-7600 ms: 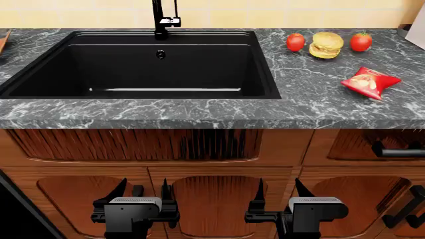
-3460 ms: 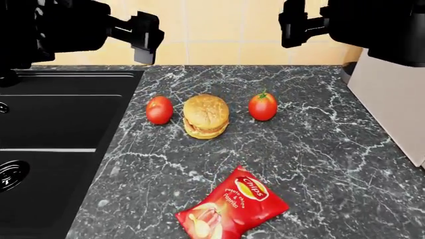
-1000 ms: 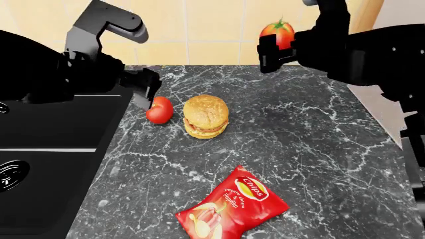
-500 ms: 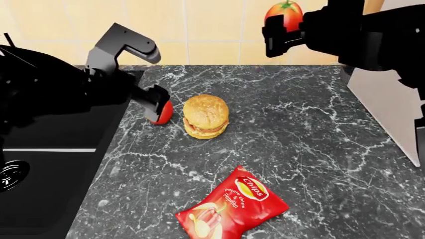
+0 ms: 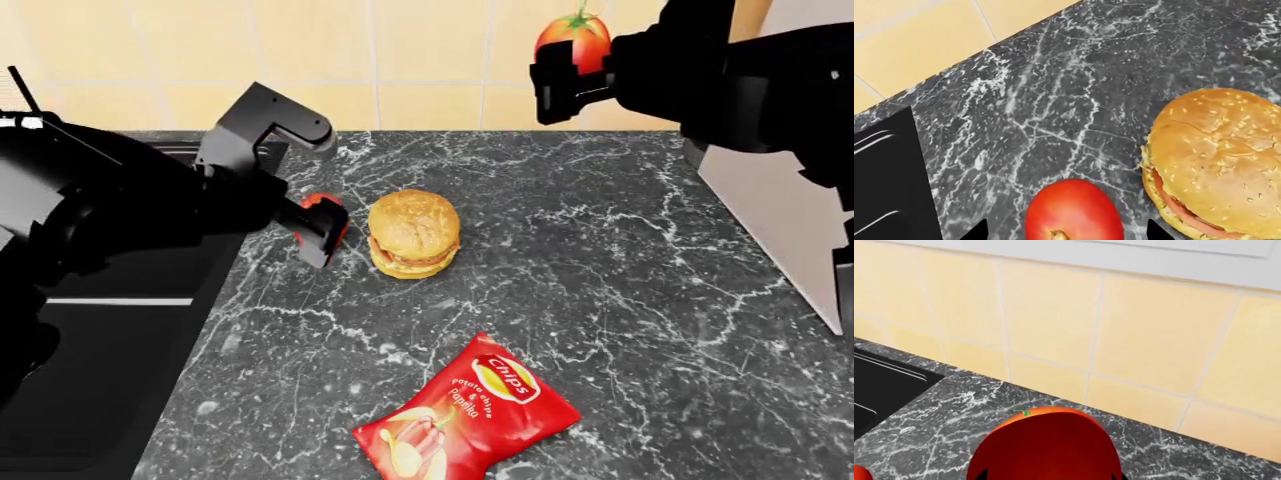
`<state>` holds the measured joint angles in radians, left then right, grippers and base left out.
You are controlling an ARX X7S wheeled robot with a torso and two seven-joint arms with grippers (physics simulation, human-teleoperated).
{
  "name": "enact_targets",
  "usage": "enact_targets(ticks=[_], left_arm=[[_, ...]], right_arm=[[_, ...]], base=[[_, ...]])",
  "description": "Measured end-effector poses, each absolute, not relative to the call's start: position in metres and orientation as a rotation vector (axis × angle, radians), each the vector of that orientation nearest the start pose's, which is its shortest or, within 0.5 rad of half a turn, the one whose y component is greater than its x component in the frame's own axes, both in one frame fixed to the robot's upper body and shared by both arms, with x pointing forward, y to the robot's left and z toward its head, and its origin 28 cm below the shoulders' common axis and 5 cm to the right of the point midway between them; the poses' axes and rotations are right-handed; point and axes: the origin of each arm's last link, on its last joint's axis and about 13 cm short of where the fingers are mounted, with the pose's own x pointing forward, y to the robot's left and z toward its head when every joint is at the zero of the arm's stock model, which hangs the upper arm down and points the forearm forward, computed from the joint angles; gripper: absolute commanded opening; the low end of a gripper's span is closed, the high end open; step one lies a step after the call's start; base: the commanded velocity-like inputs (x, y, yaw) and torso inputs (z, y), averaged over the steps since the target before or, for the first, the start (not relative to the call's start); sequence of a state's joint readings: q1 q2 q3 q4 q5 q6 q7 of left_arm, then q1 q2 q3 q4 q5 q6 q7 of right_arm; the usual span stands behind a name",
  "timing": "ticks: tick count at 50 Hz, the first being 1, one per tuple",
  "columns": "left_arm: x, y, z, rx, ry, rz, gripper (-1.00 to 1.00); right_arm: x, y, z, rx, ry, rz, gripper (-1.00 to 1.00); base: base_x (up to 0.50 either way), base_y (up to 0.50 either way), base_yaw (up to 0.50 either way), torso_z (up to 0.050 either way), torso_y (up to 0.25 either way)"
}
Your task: Pick up the fruits and vegetables and place them in the sink. Turn on the sink faucet to wash them. Then turn the sink off and put them in the tray.
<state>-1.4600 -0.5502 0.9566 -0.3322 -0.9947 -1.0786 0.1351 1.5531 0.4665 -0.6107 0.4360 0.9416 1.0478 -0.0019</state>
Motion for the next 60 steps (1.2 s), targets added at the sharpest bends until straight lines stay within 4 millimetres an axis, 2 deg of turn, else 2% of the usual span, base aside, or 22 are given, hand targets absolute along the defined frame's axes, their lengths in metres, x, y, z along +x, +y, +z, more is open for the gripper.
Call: enact_targets(ticks=[30,31,49,54,60], left_arm=[[0.367,0.251,0.247,0.354,0.6,-0.475,1.0],[0.367,0.251,0.246,0.354,0.602,-0.476,-1.0],[0.369,0.251,0.246,0.365,0.582,-0.46,-1.0],[0.368,0.253,0.255,0.347,0.555,-0.449,-1.0],[0.364,0.257,0.275,0.298,0.49,-0.431,-1.0]], right_arm=[[0.362,-0.156,0.331,-0.077,0.224,0.342,-1.0],[0.362,-0.156,0.331,-0.077,0.224,0.342,-1.0],[0.361,-0.157,0.332,-0.075,0.222,0.339,-1.0],[0.359,-0.158,0.336,-0.07,0.209,0.339,-1.0],[0.352,-0.157,0.342,-0.066,0.184,0.346,-1.0]], base=[[0.0,0.0,0.0,0.0,0.0],[0.0,0.0,0.0,0.0,0.0],[0.0,0.0,0.0,0.0,0.0],[0.0,0.0,0.0,0.0,0.0],[0.0,0.0,0.0,0.0,0.0]])
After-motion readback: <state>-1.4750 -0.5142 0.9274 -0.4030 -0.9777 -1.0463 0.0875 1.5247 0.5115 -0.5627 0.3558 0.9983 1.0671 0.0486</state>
